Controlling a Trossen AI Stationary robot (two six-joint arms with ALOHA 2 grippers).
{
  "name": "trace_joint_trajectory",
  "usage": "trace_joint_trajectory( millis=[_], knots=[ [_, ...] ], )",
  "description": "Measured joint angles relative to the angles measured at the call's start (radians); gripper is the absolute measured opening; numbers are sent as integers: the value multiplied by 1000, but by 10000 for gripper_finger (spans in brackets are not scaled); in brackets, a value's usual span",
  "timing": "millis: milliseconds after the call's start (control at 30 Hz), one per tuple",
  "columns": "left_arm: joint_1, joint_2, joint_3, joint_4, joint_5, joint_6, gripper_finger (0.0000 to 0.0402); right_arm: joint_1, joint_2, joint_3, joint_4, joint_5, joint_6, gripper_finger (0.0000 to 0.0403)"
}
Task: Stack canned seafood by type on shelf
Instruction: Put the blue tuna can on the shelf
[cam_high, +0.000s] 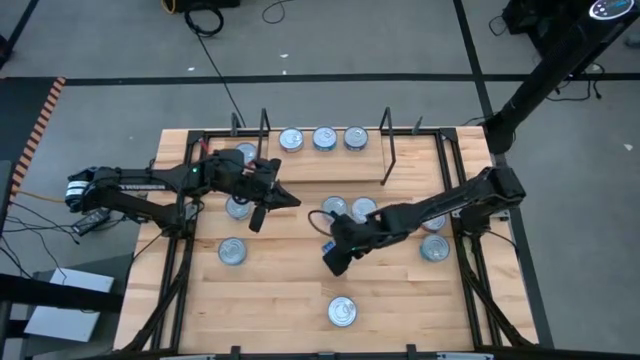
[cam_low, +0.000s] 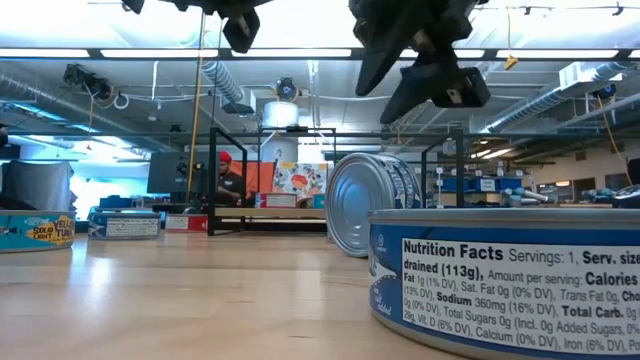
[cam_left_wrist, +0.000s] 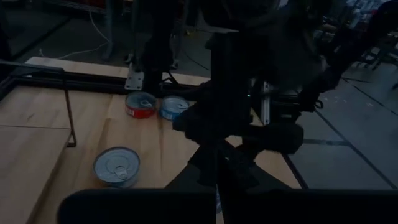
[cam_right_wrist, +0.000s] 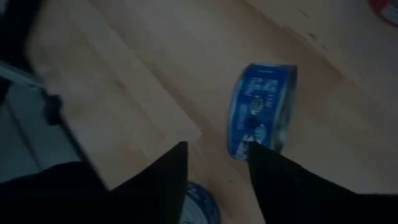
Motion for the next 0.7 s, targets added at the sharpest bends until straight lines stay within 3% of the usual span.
trace_joint_trajectory(
  millis=[200,333,533,700],
  knots=[
    [3,0,0,-23,14,3,1,-13,104,137,-189,31,5,260],
    [2,1,0,-30,14,3,1,-25,160,196,-258,48,-2,290],
    [2,1,0,-35,14,2,1,-32,225,221,-257,18,-49,294],
    [2,1,0,-45,15,2,1,-32,236,222,-272,16,-52,268]
  ],
)
